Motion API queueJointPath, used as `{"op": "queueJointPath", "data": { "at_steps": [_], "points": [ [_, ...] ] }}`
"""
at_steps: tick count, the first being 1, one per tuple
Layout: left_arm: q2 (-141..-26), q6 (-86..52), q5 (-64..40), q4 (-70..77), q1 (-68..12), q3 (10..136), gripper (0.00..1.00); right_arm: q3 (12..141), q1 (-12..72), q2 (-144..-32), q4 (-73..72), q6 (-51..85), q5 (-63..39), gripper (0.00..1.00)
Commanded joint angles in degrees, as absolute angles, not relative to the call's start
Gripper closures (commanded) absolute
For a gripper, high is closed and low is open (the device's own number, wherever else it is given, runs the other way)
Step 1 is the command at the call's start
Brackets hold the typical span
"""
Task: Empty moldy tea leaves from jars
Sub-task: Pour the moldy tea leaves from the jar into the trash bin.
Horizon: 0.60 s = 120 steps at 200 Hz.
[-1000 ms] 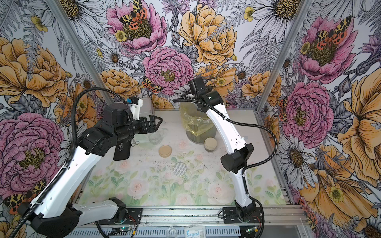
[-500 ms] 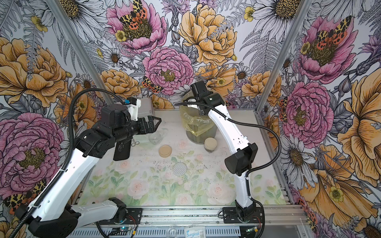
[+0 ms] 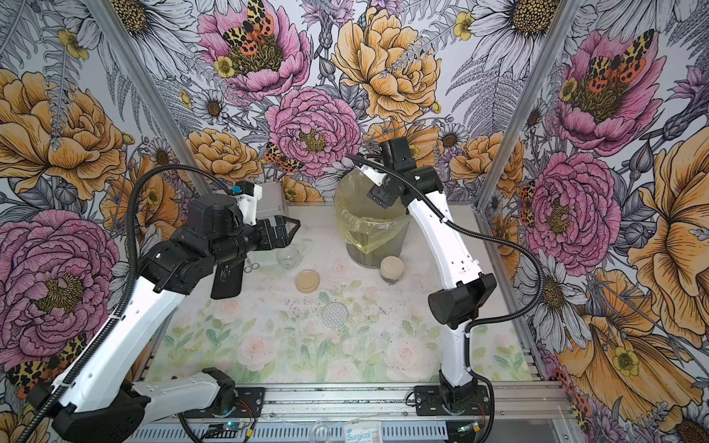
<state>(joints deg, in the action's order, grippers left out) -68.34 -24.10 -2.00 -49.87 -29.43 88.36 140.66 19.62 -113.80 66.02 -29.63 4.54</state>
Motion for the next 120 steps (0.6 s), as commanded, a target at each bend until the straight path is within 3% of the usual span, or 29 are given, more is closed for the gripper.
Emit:
{"op": "queueJointPath", "data": {
  "at_steps": [1,28,65,86,120],
  "points": [
    [-67.67,-25.16,-2.42,-48.78,-29.13,88.46,0.01,141.28,14.83,-110.84,65.21,-7.02,-14.25,1.0],
    [-68.14,-25.2,-2.46,-48.7,-29.18,88.77,0.01,144.3,10.45,-113.64,65.21,8.7,-27.94,1.0],
    [-68.29,-25.14,-2.37,-48.77,-29.18,88.73,0.01,147.39,7.91,-115.59,65.14,28.86,-31.36,1.0],
    [-68.2,-25.22,-1.88,-48.7,-29.18,88.34,0.01,145.96,9.96,-114.59,63.55,31.4,-33.9,1.0],
    [-68.6,-25.58,-2.38,-48.59,-29.34,88.5,0.01,123.32,9.93,-105.86,39.2,51.79,-35.28,1.0]
  ]
}}
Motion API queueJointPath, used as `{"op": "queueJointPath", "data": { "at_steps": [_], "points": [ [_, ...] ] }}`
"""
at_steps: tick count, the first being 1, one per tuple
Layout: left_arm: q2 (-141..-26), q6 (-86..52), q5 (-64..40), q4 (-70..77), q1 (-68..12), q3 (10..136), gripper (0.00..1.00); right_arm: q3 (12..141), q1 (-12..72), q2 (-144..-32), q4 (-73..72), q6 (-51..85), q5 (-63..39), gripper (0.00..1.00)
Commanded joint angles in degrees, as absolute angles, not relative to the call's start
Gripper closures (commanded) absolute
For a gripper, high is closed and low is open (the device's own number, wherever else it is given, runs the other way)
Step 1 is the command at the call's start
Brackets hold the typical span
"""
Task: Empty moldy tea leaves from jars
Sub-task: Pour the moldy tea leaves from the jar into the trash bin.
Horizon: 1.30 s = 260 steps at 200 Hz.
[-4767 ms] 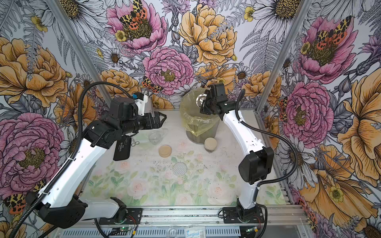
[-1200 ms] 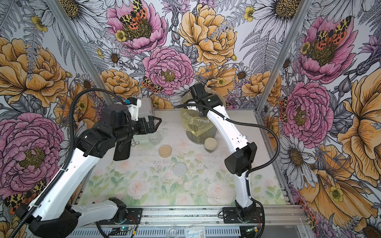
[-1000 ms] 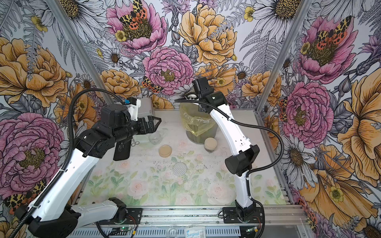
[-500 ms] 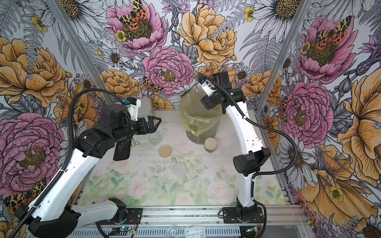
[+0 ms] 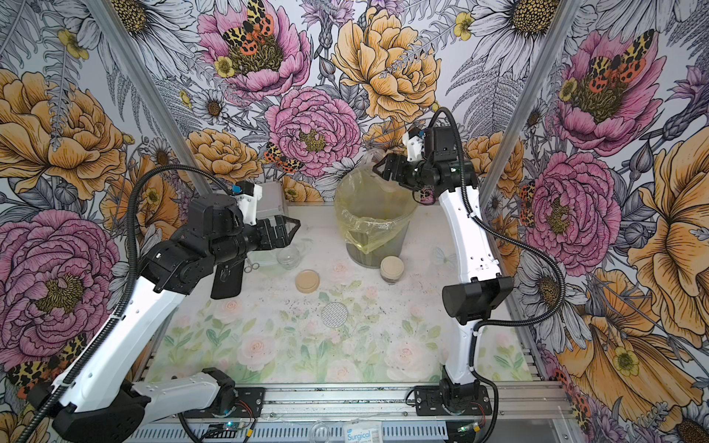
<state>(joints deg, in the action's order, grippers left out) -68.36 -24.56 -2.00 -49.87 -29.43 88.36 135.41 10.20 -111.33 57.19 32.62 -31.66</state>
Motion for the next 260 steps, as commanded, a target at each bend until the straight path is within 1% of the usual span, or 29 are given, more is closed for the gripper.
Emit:
{"op": "queueJointPath", "data": {
  "at_steps": [1,13,42,59,68,92,112,128,136,151,161,202,221,240,260],
  "points": [
    [-68.58,-25.58,-2.29,-48.59,-29.39,88.5,0.01,122.7,9.84,-105.62,38.54,52.52,-35.22,1.0],
    [-68.39,-25.58,-1.81,-48.35,-29.53,88.17,0.01,117.77,8.74,-104.04,32.9,58.05,-36.06,1.0],
    [-67.81,-25.84,-1.46,-47.62,-29.49,87.36,0.01,112.95,7.09,-101.36,32.61,67.15,-32.57,1.0],
    [-67.77,-25.93,-1.41,-47.02,-29.53,86.86,0.01,108.28,7.56,-98.93,27.53,74.2,-31.5,1.0],
    [-68.08,-25.98,-1.54,-46.94,-29.53,86.99,0.01,105.79,8.22,-97.22,27.12,79.72,-27.36,1.0],
    [-69.12,-26.11,-2.12,-46.93,-29.68,88.11,0.01,97.72,10.97,-92.59,30.24,100.39,-17.1,1.0],
    [-69.69,-26.11,-1.65,-46.93,-30.2,88.88,0.01,96.9,12.83,-91.62,31.01,107.52,-13.41,1.0],
    [-70.2,-26.31,-1.51,-46.94,-30.72,89.36,0.01,95.66,14.71,-90.03,31.68,116.48,-9.23,1.0],
    [-70.53,-26.5,-1.58,-46.9,-30.99,89.7,0.01,94.82,15.84,-88.89,31.73,120.81,-5.39,1.0],
    [-71.39,-26.62,-1.53,-47.02,-31.75,90.58,0.01,94.38,18.7,-87.41,32.2,127.17,4.84,1.0],
    [-71.97,-26.59,-1.61,-47.0,-32.26,91.57,0.01,96.02,19.8,-88.33,32.58,129.18,8.73,1.0],
    [-73.21,-26.81,-1.53,-48.11,-33.74,94.64,0.01,104.86,19.66,-96.24,33.2,134.3,5.86,1.0],
    [-72.71,-26.98,-0.48,-48.77,-34.1,95.2,0.01,107.76,19.44,-98.62,34.75,135.88,7.35,1.0],
    [-71.86,-27.63,0.29,-48.7,-34.44,94.77,0.01,108.98,19.75,-100.81,35.26,136.47,5.66,1.0],
    [-70.76,-28.15,1.42,-48.71,-35.27,94.25,0.01,107.02,20.38,-102.02,36.25,137.11,2.87,1.0]
  ]
}}
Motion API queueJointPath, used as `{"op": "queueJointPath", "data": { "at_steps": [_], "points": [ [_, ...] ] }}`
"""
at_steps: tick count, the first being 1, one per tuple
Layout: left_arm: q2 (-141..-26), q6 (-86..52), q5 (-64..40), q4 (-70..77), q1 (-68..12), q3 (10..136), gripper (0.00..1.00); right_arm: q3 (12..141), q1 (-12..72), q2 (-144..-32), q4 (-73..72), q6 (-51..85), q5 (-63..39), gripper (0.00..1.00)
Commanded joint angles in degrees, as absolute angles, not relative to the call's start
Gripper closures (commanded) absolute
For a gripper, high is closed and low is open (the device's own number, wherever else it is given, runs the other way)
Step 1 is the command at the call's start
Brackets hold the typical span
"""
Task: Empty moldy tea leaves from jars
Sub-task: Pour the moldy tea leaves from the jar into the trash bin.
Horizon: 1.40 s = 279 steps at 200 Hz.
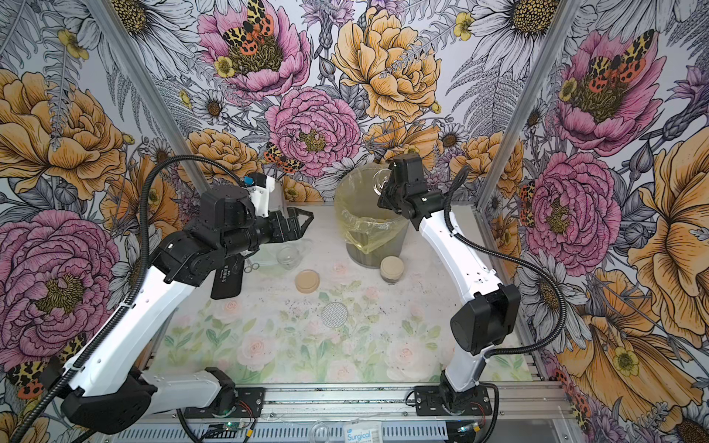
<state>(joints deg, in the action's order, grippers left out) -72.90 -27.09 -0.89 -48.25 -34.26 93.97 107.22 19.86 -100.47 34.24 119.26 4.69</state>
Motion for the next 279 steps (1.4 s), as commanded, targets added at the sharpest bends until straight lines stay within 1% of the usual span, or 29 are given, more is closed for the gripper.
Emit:
{"op": "queueJointPath", "data": {
  "at_steps": [1,26,42,89,120,140,161,191,205,225,255,279],
  "points": [
    [-70.71,-28.18,1.5,-48.74,-35.39,94.28,0.01,106.9,20.39,-102.07,36.27,137.11,2.75,1.0],
    [-69.17,-28.47,3.43,-48.73,-36.55,93.25,0.01,102.18,19.77,-101.7,36.3,137.11,0.34,1.0],
    [-68.22,-28.75,4.82,-48.77,-36.83,92.16,0.01,101.59,20.24,-100.94,36.33,136.7,-0.35,1.0],
    [-68.82,-28.85,5.1,-48.7,-37.13,92.36,0.01,105.95,21.14,-101.6,36.32,136.32,2.62,1.0],
    [-69.43,-28.66,5.56,-48.74,-37.26,92.73,0.01,110.44,21.46,-103.18,36.3,136.04,-0.76,1.0],
    [-69.85,-28.48,5.54,-48.77,-37.2,92.64,0.01,111.3,22.02,-101.96,36.3,134.29,1.14,1.0],
    [-70.04,-28.26,5.75,-48.75,-37.2,92.24,0.01,109.25,21.82,-99.22,36.39,128.65,1.46,1.0],
    [-70.23,-28.02,6.04,-48.68,-37.0,91.6,0.01,104.53,18.45,-92.96,37.42,112.96,-4.26,1.0],
    [-70.8,-27.78,6.37,-48.57,-37.0,91.32,0.01,100.01,17.91,-88.67,37.53,111.12,-5.17,1.0],
    [-72.59,-27.04,5.94,-48.57,-37.0,92.24,0.01,96.69,17.63,-84.86,37.44,110.61,-6.83,1.0],
    [-73.52,-26.47,5.92,-48.57,-37.06,93.24,0.01,96.57,18.13,-83.63,37.45,106.94,-7.73,1.0],
    [-72.74,-26.46,6.4,-48.6,-37.02,92.91,0.01,90.96,18.66,-82.92,37.59,106.99,-10.57,1.0]
  ]
}}
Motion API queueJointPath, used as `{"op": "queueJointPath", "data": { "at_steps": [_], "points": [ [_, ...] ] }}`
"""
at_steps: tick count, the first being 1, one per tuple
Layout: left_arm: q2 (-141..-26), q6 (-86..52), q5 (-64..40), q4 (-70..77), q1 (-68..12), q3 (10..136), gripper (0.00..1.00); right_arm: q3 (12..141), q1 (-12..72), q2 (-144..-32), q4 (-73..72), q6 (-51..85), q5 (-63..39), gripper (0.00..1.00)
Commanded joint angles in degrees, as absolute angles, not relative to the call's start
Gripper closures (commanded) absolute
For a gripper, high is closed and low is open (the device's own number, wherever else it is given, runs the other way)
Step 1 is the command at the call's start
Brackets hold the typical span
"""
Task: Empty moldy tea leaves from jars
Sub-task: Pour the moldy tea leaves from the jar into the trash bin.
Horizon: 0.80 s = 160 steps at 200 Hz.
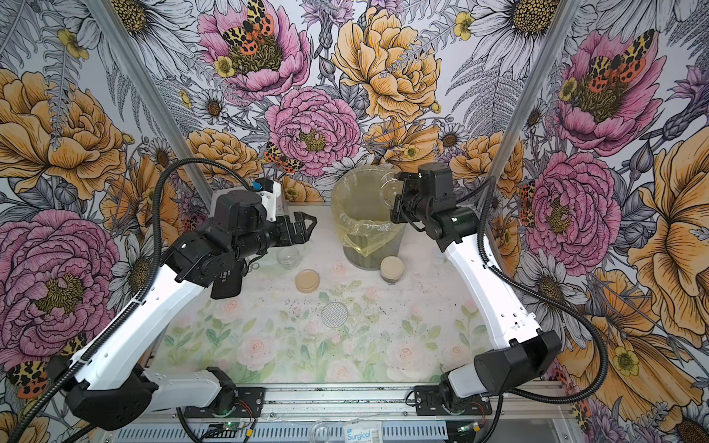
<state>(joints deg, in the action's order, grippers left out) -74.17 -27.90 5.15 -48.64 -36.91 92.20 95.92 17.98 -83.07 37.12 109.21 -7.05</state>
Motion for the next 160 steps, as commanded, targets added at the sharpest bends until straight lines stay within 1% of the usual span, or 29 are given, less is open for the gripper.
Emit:
{"op": "queueJointPath", "data": {
  "at_steps": [1,12,23,41,70,118,136,160],
  "points": [
    [-72.76,-26.46,6.45,-48.6,-37.05,92.86,0.01,90.61,18.69,-82.9,37.61,107.2,-10.74,1.0],
    [-72.36,-26.54,6.72,-48.6,-36.95,92.43,0.01,86.43,19.13,-81.23,37.53,109.91,-11.79,1.0],
    [-72.16,-26.78,6.99,-48.56,-37.0,91.91,0.01,82.97,19.93,-79.27,37.53,111.86,-9.87,1.0],
    [-72.44,-26.99,6.74,-48.43,-37.01,91.74,0.01,80.99,20.18,-77.15,37.53,115.14,-8.31,1.0],
    [-73.54,-26.98,6.2,-48.25,-37.31,92.64,0.01,87.01,20.08,-78.09,37.62,114.26,-4.08,1.0],
    [-73.24,-26.8,6.85,-48.25,-37.54,92.71,0.01,96.42,20.4,-84.82,37.53,108.53,-7.52,1.0],
    [-73.3,-27.6,7.32,-48.3,-37.53,92.68,0.01,100.34,20.45,-87.3,37.53,100.52,-8.99,1.0],
    [-74.42,-30.79,3.82,-48.6,-35.67,94.88,0.01,108.75,20.26,-92.23,37.48,79.58,-15.71,1.0]
  ]
}}
